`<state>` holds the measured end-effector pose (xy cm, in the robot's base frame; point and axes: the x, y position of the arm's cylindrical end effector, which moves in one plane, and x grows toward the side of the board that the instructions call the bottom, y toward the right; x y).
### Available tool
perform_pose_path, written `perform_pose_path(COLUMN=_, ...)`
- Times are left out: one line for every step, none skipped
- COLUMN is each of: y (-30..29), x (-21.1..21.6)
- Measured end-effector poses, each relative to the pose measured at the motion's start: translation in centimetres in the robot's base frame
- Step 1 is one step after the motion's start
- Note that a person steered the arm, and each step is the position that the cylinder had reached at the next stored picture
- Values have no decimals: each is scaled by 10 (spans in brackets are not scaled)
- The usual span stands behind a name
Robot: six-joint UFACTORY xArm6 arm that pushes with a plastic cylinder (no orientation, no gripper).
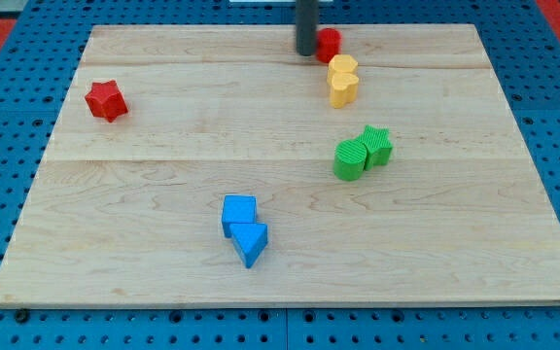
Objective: Place the arm below the green circle
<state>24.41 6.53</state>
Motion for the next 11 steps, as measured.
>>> perform_pose_path(y=55, x=0)
perform_pose_path(y=83, x=0)
perform_pose_path(y=98, x=9)
perform_pose_path(y=98, x=93)
perform_pose_path(y=96, x=176)
perform_pose_path(y=88, x=250)
perform_pose_path(y=58, x=294)
perform_pose_path(y=-19, x=294)
perform_pose_path(y=-24, x=275)
perform_pose_path(y=-22, x=251)
perform_pose_path(y=-9, x=242)
